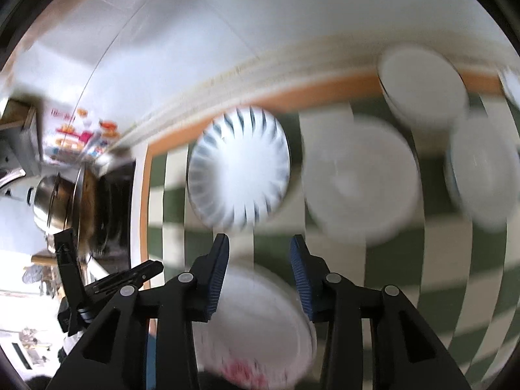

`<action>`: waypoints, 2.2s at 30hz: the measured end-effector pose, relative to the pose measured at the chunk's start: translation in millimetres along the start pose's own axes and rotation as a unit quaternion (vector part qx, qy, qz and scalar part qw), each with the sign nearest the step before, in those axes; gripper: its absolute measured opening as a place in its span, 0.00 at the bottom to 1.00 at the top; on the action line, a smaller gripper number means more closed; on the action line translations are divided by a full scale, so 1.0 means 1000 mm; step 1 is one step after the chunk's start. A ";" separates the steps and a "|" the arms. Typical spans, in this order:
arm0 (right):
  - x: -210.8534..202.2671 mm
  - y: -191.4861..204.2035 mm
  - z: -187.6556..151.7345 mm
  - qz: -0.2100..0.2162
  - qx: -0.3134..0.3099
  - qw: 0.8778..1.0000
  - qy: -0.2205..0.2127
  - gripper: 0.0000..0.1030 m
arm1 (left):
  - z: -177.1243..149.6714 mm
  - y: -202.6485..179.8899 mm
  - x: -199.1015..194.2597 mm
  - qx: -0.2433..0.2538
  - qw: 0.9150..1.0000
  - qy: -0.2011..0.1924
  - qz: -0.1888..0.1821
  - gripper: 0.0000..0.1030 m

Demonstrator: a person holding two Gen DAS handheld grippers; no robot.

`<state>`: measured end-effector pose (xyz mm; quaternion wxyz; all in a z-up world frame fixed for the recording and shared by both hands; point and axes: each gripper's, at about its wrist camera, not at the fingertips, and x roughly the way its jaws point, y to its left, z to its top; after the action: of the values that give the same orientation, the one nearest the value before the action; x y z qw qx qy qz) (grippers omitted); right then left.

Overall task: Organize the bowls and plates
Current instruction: 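Move both grippers to the blue-striped plate and grip its rim, then lift the blue-striped plate with both grippers and lower it onto the stack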

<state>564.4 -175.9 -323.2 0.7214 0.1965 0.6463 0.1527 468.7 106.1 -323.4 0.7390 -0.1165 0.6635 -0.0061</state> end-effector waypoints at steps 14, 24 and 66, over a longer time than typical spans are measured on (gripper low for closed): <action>0.114 0.006 0.123 -0.095 -0.035 0.991 0.082 0.40 | 0.082 -0.008 0.082 -0.014 0.997 0.066 -0.032 0.24; 0.146 0.005 0.127 -0.106 -0.049 0.986 0.122 0.20 | 0.089 -0.019 0.086 -0.008 0.997 0.065 -0.038 0.19; 0.015 0.031 -0.016 -0.048 -0.082 0.991 0.095 0.13 | -0.029 -0.026 -0.028 0.058 0.997 0.036 -0.024 0.18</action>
<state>551.7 -140.5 -323.1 0.6767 0.0898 0.7060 0.1886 440.8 80.4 -293.5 0.7195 -0.0891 0.6855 -0.0671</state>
